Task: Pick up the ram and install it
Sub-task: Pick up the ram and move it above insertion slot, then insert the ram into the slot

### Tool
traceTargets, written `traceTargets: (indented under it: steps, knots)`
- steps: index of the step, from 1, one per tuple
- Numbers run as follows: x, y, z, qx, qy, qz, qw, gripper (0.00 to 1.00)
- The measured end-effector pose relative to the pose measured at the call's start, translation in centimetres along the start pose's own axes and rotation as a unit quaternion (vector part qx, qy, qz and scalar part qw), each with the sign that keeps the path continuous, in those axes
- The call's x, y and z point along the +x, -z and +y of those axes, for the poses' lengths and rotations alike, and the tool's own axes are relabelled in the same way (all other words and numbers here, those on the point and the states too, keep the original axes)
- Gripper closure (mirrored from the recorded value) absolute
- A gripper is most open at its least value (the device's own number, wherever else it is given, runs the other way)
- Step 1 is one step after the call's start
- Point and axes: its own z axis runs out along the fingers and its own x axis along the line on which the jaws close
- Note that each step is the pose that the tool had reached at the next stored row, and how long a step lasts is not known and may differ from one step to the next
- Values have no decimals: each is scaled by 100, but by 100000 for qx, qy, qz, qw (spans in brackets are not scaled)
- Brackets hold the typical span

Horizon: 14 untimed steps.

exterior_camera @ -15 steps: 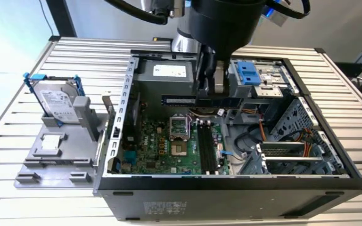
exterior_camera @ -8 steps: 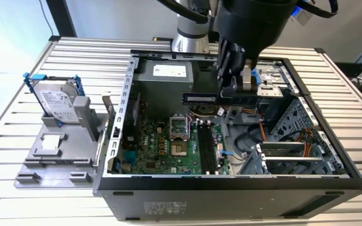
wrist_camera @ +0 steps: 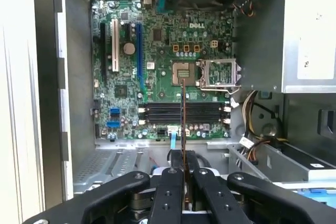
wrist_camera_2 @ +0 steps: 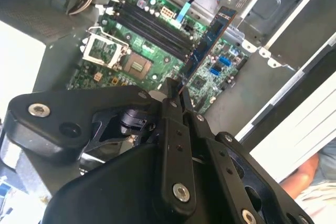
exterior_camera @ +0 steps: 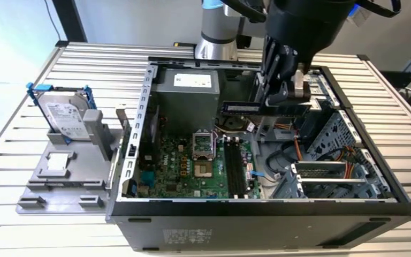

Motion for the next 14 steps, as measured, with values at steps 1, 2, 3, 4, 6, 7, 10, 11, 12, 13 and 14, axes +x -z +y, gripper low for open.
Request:
traceTargets:
  steps: [1, 2, 3, 4, 6, 7, 10, 11, 12, 13, 14]
  knots:
    - [-19, -1, 0, 2, -48, -3, 100000, 100]
    - [-41, -2, 0, 4, -92, -4, 100000, 100]
    - [-64, -3, 1, 5, -126, 2, 100000, 100]
    - [-88, -4, 2, 8, -155, 2, 100000, 100]
    - [-148, -8, 3, 7, -177, 4, 100000, 100]
    - [-178, -10, 4, 8, -183, 1, 100000, 100]
    - [-270, -16, 6, 9, -212, 1, 100000, 100]
    - [-301, -18, 7, 10, -219, 0, 100000, 100]
    - [-330, -20, 7, 11, -229, -3, 100000, 100]
    - [-362, -22, 6, 10, -232, 0, 100000, 100]
    - [-390, -23, -3, 5, -227, 3, 100000, 100]
